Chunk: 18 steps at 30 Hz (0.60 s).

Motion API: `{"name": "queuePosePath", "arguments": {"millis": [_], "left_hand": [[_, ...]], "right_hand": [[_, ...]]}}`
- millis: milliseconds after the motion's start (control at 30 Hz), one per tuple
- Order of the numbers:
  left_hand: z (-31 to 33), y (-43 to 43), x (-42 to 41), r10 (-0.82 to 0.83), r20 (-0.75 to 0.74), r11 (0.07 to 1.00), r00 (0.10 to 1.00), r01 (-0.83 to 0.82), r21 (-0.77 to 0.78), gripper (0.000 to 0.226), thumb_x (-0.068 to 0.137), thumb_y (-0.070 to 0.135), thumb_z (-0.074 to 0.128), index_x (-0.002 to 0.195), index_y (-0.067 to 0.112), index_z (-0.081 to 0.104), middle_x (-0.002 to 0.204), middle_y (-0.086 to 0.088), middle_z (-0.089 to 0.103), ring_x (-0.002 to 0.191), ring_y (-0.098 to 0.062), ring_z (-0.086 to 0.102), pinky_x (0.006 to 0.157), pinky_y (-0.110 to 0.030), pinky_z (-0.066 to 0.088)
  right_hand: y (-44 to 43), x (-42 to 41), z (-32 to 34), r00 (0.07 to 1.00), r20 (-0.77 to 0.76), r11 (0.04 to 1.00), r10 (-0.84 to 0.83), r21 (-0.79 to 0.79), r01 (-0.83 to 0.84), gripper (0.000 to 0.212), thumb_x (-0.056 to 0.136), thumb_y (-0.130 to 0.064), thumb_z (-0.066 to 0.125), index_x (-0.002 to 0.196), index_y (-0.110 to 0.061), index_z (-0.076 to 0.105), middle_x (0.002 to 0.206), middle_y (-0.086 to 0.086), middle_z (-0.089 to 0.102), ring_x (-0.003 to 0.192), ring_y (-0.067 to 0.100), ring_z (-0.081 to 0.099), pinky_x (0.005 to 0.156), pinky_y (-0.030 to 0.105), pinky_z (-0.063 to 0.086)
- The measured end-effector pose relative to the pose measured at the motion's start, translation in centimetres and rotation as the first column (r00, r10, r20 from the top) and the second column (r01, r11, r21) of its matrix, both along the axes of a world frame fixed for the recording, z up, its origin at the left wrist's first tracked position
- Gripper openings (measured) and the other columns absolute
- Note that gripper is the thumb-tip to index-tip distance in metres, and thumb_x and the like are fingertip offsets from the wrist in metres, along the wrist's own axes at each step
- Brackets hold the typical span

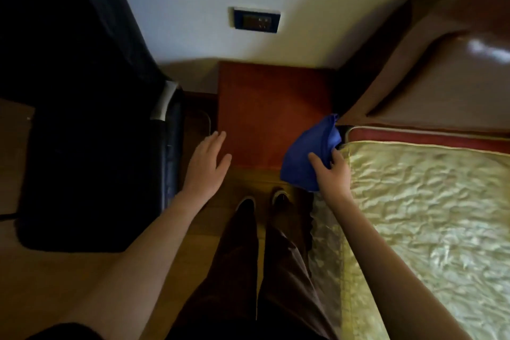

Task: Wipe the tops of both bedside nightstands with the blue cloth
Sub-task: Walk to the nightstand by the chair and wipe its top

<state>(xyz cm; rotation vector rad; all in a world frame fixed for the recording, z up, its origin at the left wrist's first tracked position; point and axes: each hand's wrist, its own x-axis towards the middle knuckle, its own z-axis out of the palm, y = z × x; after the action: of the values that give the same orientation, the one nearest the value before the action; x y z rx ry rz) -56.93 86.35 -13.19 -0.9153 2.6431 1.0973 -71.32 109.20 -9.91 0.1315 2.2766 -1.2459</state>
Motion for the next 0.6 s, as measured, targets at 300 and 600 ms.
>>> {"name": "queuePosePath", "arguments": {"millis": [300, 600], "left_hand": [[-20.5, -0.3, -8.5, 0.018, 0.083, 0.933, 0.996, 0.012, -0.359, 0.058, 0.098, 0.041, 0.041, 0.15, 0.022, 0.027, 0.158, -0.005, 0.028, 0.147, -0.026, 0.02, 0.12, -0.045, 0.015], [-25.8, -1.5, -6.3, 0.345, 0.028, 0.905, 0.938, -0.325, -0.274, 0.065, 0.099, 0.05, 0.028, 0.153, 0.02, 0.009, 0.155, -0.013, 0.03, 0.133, -0.032, 0.044, 0.093, -0.043, 0.051]], "right_hand": [[2.4, -8.6, -21.0, 0.999, -0.018, 0.979, 0.03, 0.2, -0.025, 0.025, 0.09, -0.023, 0.067, 0.11, -0.01, 0.063, 0.093, -0.005, 0.064, 0.085, 0.014, 0.06, 0.066, 0.013, 0.041], [3.2, -8.6, -24.3, 0.883, -0.387, 0.82, 0.264, 0.573, 0.006, 0.077, 0.079, -0.043, 0.07, 0.136, 0.0, 0.041, 0.128, 0.027, 0.047, 0.116, 0.045, 0.048, 0.096, 0.048, 0.043]]}}
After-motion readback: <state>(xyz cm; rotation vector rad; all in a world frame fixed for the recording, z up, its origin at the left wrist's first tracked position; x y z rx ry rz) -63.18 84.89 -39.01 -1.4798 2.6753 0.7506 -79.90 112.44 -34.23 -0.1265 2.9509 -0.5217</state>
